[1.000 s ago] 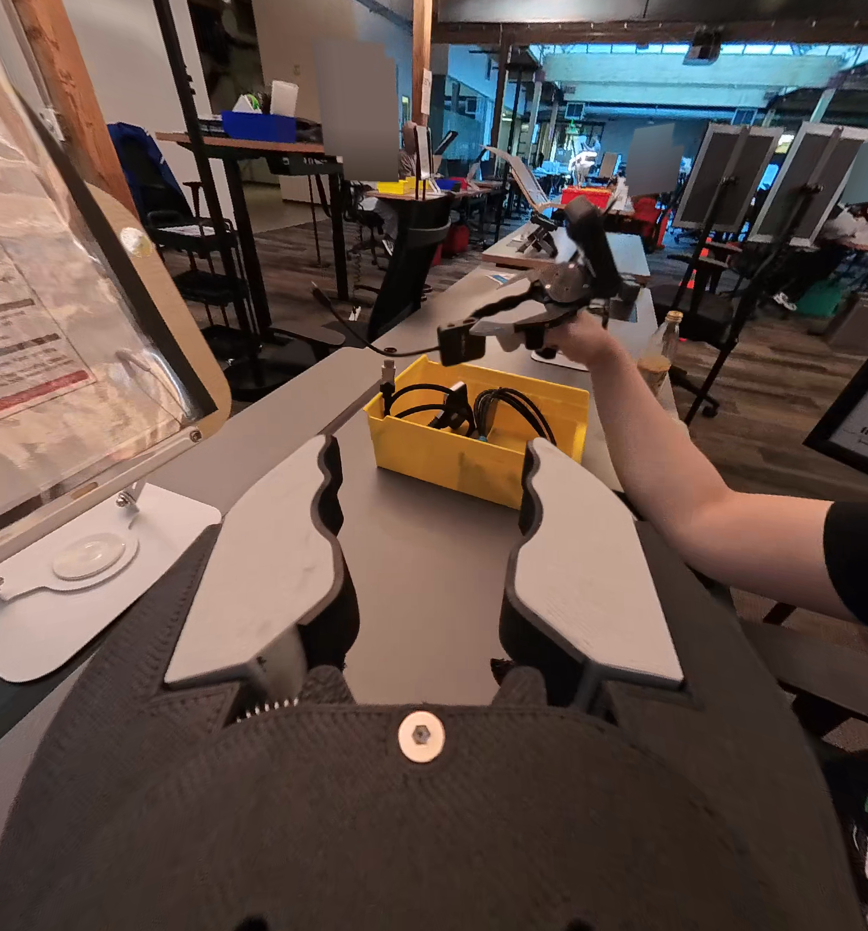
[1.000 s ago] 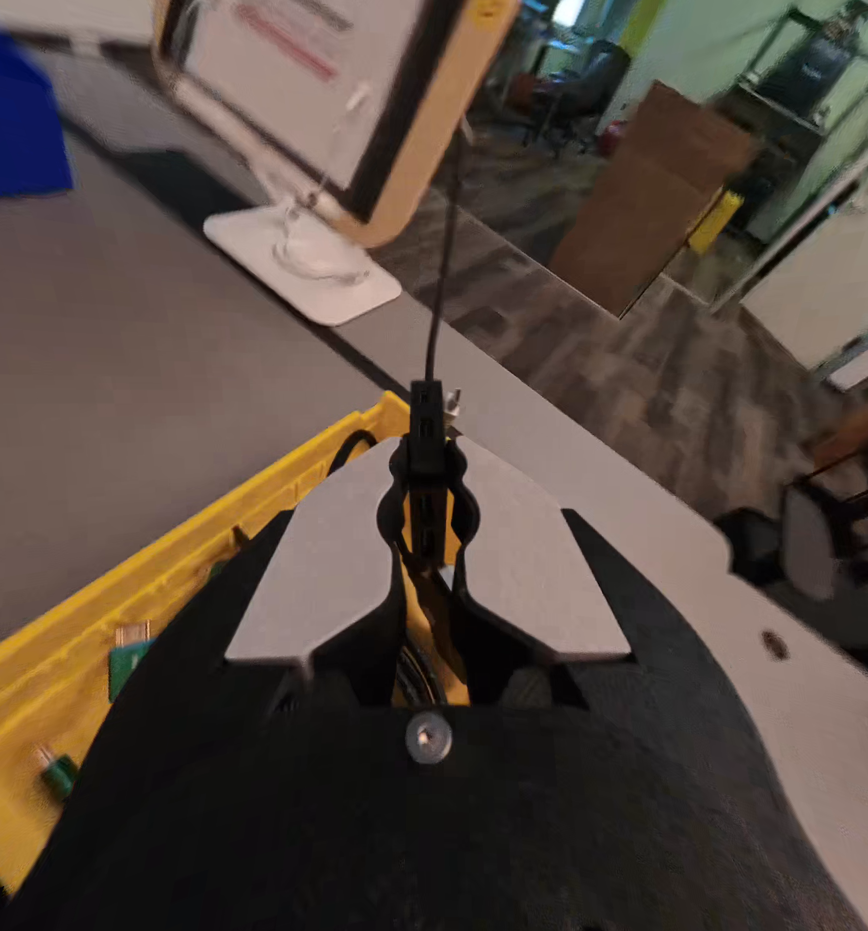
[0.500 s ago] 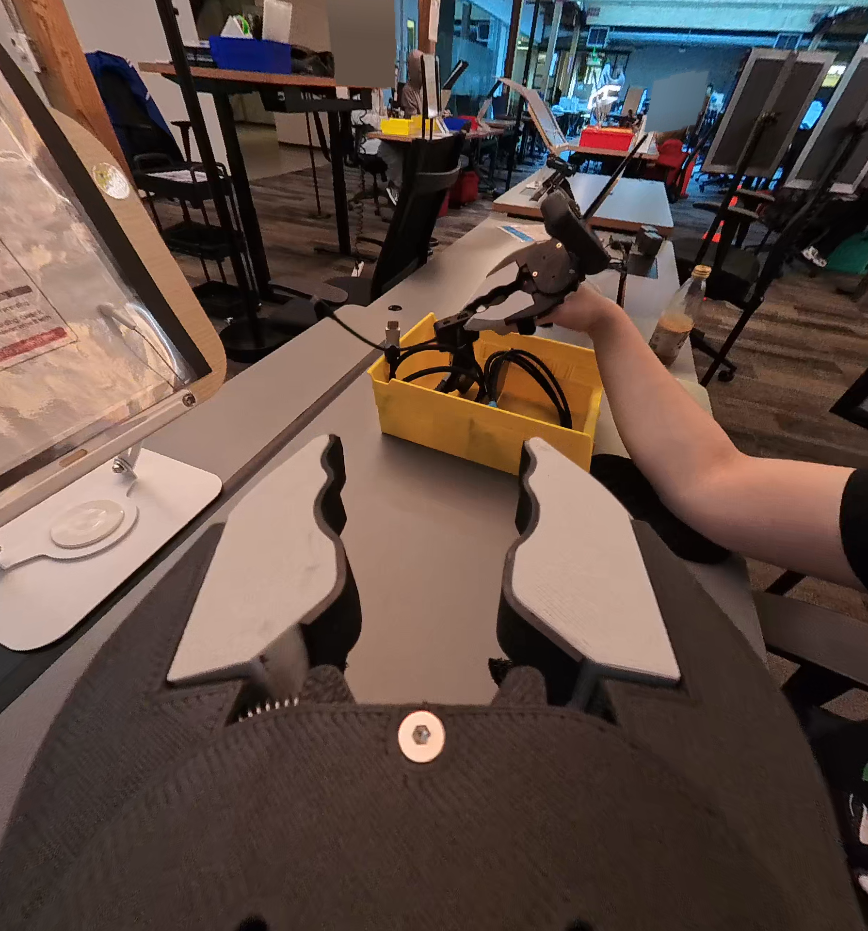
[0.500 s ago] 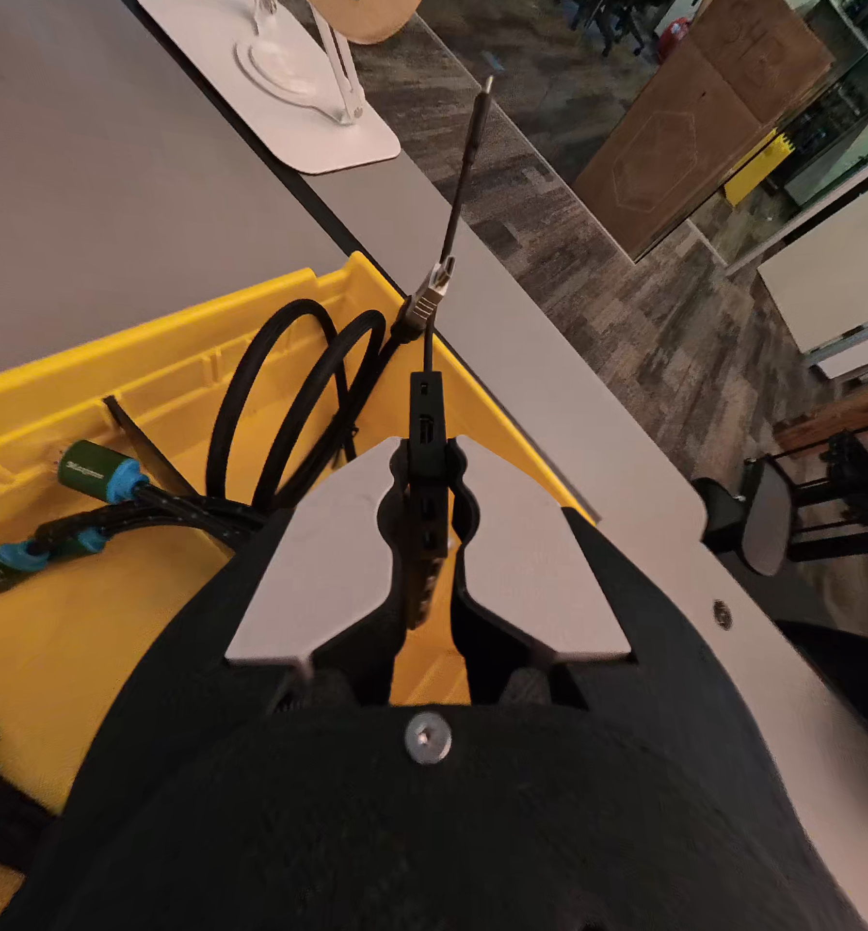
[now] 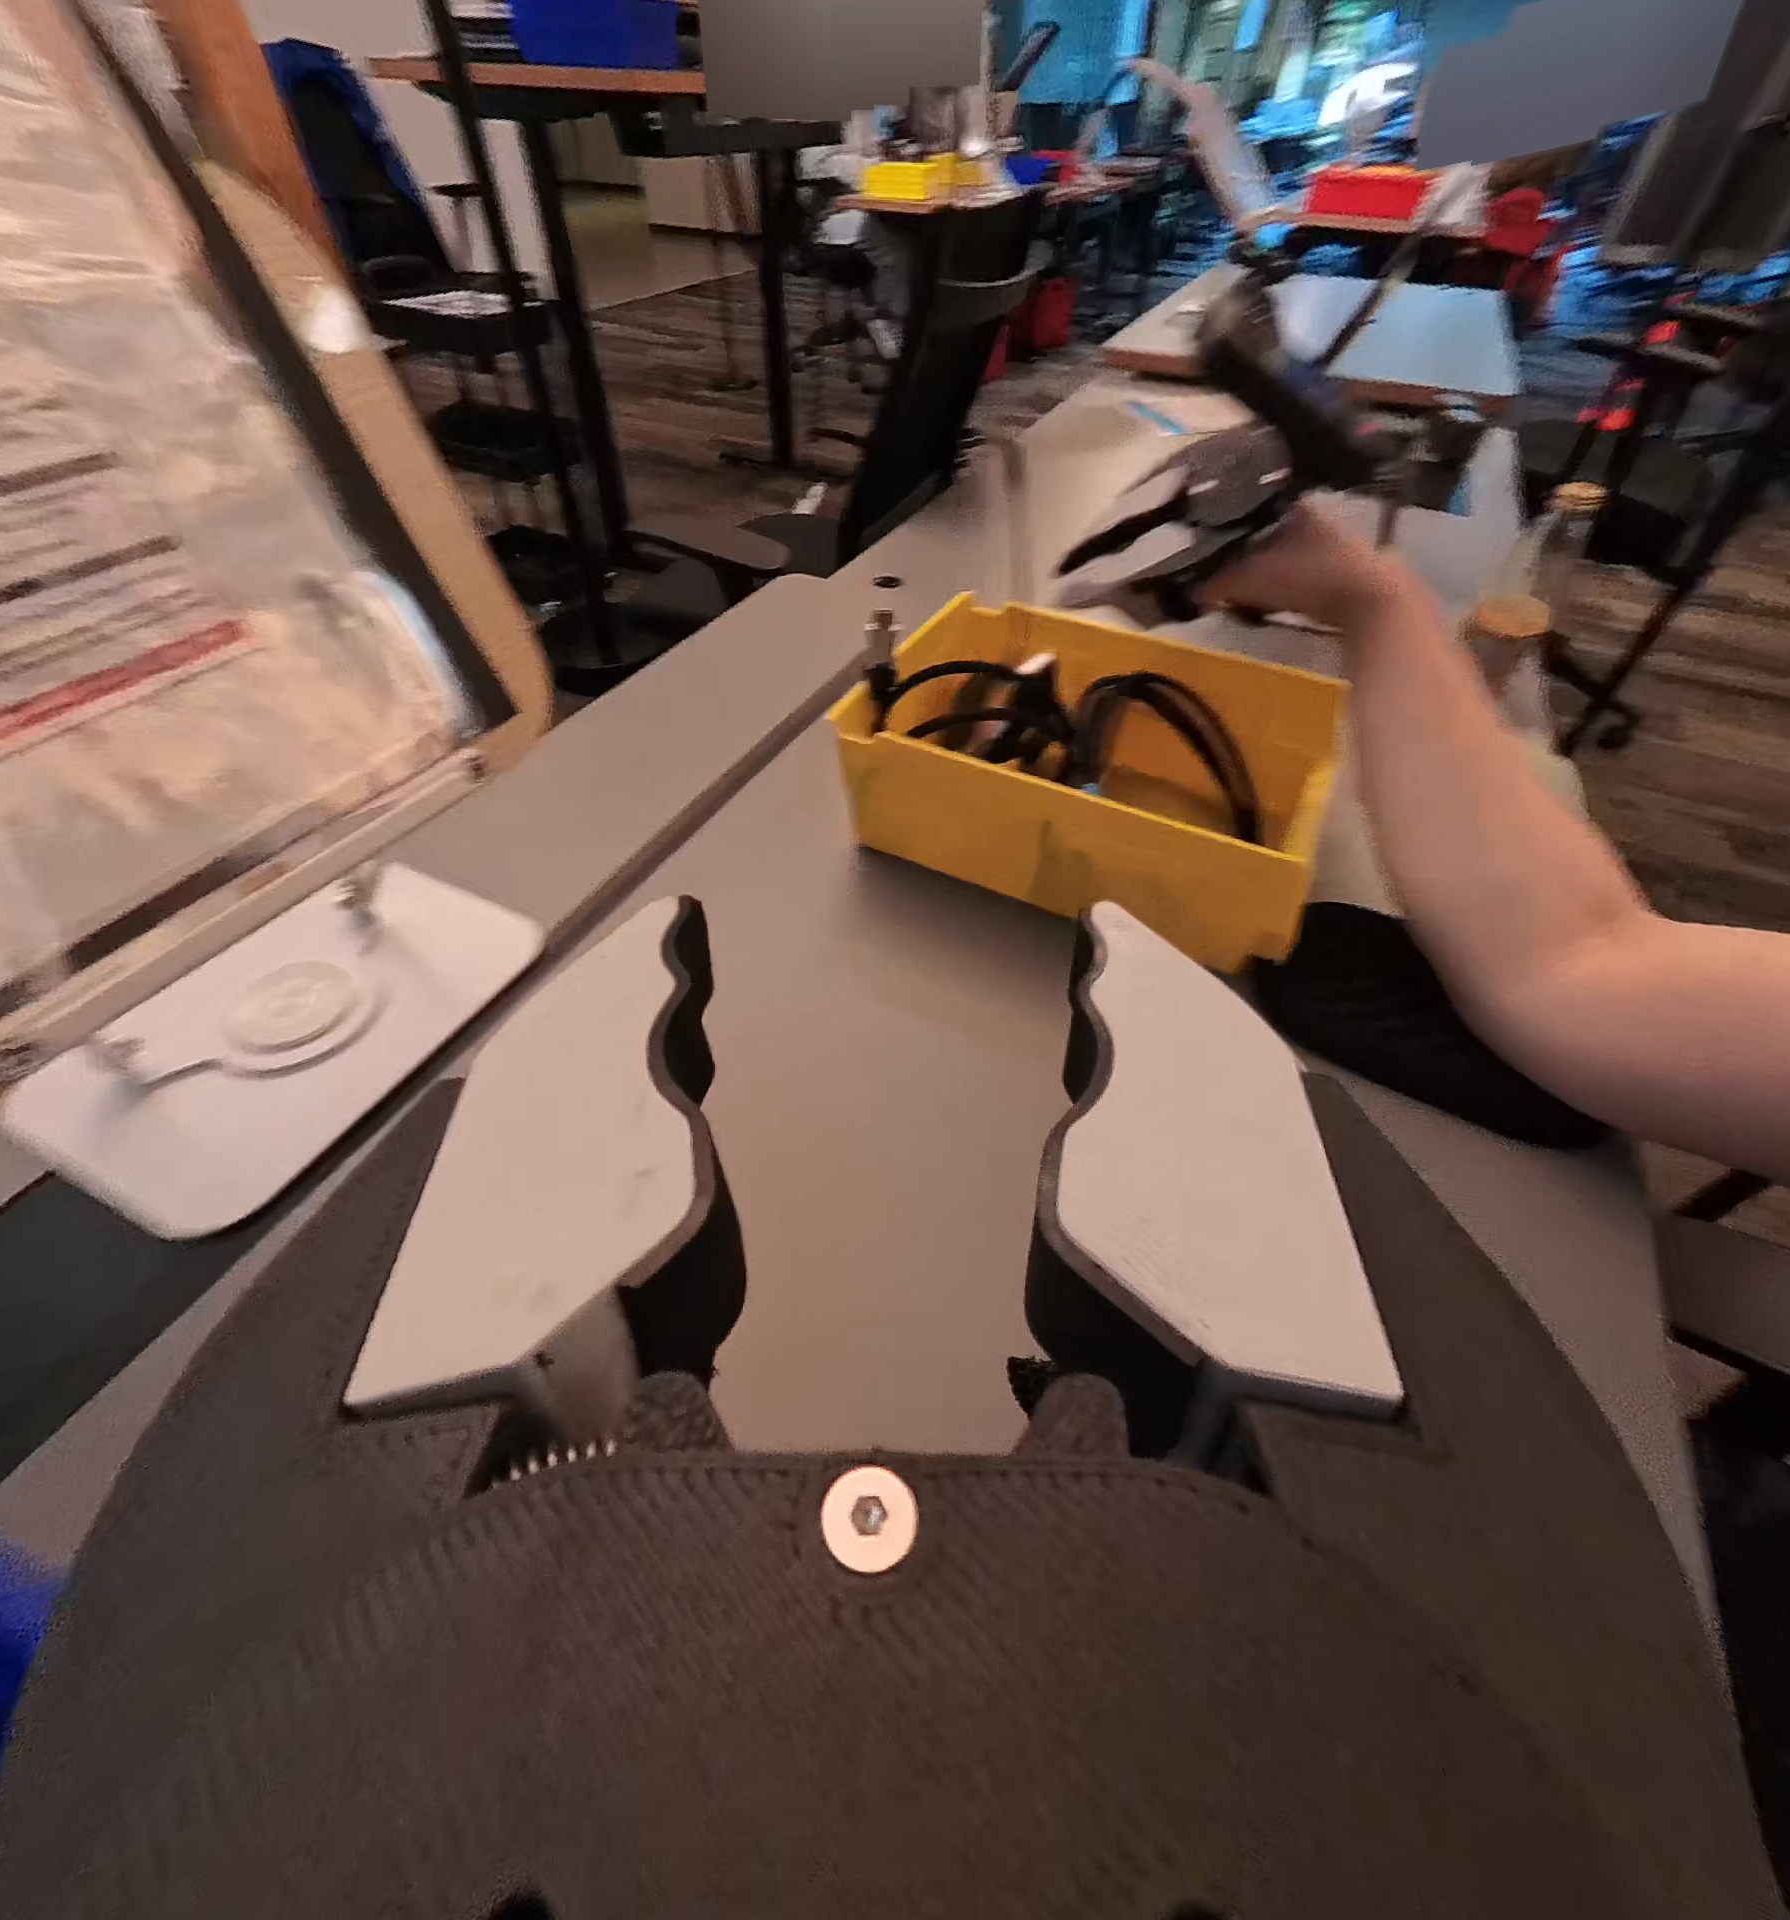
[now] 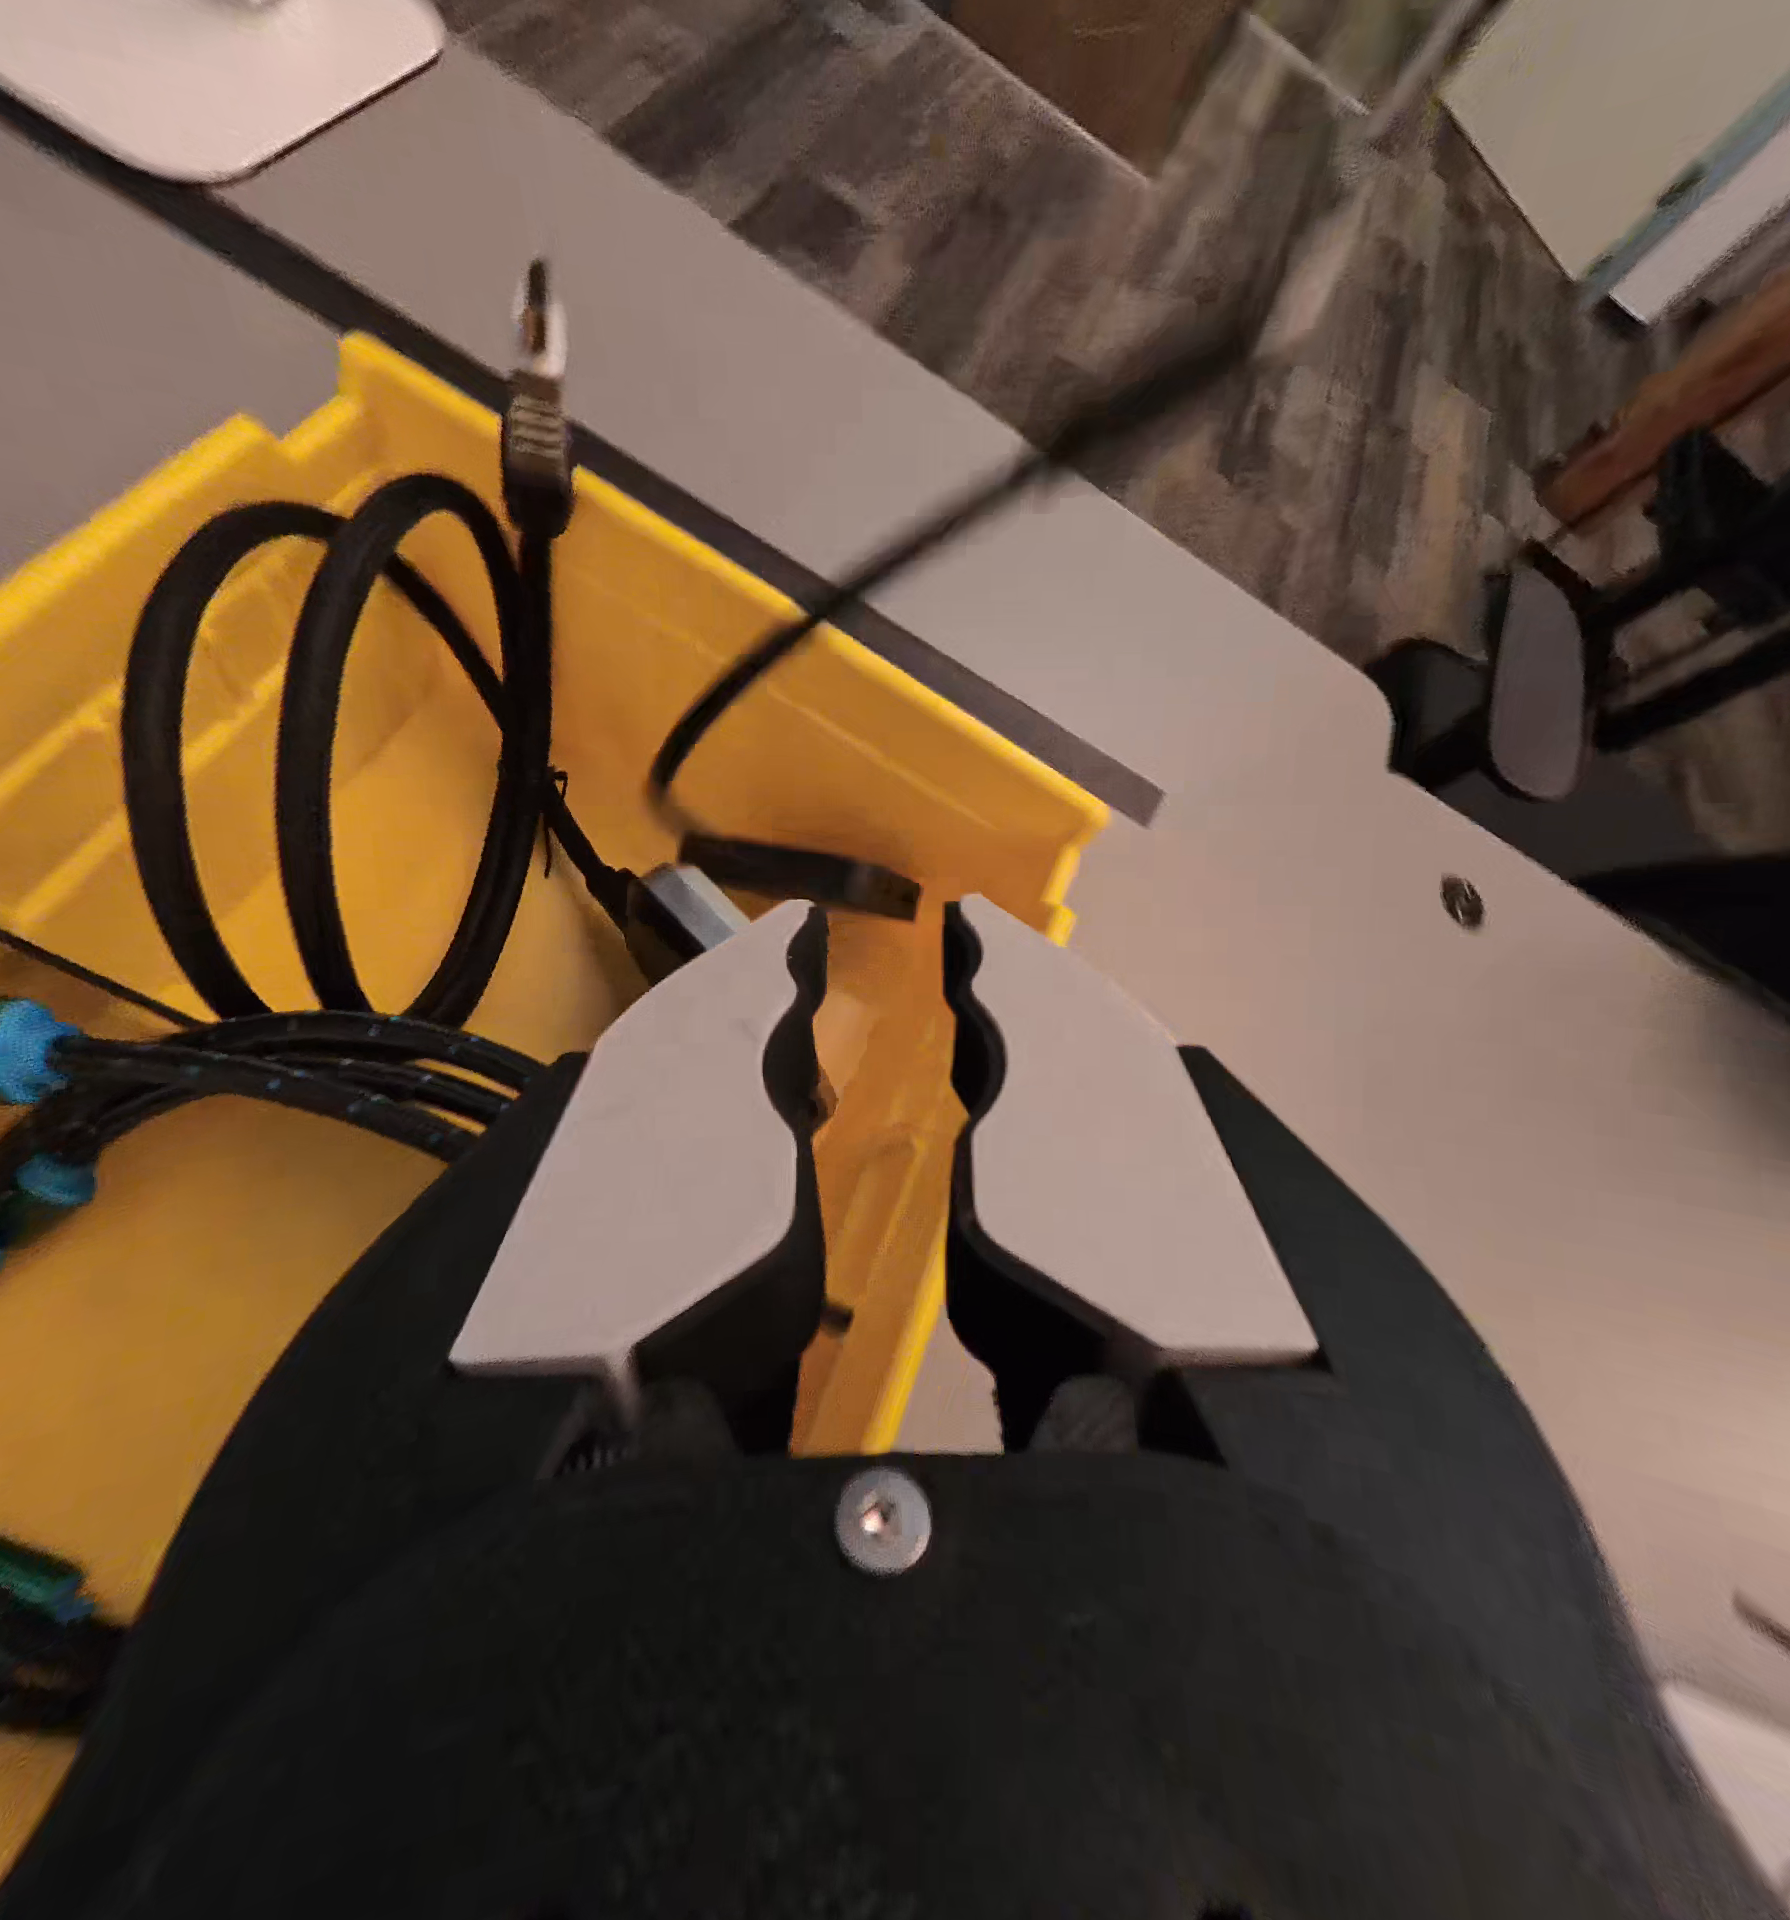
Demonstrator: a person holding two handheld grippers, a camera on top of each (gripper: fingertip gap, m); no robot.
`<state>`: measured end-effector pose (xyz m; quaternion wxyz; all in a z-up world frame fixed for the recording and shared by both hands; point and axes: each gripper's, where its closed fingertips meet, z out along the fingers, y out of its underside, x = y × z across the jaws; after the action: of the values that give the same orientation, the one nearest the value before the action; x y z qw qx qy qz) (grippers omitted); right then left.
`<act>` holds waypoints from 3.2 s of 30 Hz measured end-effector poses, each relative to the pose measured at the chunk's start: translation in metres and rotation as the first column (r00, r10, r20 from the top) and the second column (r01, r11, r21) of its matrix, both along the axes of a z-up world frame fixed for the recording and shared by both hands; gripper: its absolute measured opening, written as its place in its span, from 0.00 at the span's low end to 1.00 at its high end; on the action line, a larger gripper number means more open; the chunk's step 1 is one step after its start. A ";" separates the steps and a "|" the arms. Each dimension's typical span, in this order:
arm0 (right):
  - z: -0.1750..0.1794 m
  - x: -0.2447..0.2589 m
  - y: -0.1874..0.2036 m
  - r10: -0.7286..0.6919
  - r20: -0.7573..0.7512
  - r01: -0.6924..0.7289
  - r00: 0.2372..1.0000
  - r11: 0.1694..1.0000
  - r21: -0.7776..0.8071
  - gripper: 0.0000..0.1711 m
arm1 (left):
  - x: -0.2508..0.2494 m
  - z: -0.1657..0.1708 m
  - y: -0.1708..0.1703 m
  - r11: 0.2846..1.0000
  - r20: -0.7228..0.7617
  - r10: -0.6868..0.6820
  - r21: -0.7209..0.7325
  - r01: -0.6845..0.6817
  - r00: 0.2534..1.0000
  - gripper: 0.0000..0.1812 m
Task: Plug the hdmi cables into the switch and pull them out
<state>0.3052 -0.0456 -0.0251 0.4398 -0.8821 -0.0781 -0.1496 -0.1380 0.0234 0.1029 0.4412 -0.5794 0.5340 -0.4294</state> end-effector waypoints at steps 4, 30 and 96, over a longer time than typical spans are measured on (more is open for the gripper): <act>0.000 0.007 -0.051 -0.219 -0.209 0.200 0.953 0.974 -0.110 0.28 | -0.059 0.001 0.068 0.901 -0.078 0.417 0.172 -0.399 0.906 0.39; -0.080 -0.001 -0.092 -0.533 -0.421 0.268 0.733 0.796 -0.542 0.03 | -0.335 -0.119 0.170 0.293 -0.561 0.793 0.011 -0.956 0.237 0.35; -0.069 -0.456 0.141 0.194 -0.387 -0.399 0.901 0.719 -0.569 0.34 | -0.157 -0.055 0.063 0.732 -0.573 0.641 0.257 -0.631 0.511 0.18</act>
<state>-0.1512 0.0949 -0.0942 0.1404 -0.9654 -0.1982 0.0947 -0.2954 0.0860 0.0479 0.3674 -0.8384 0.4024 -0.0149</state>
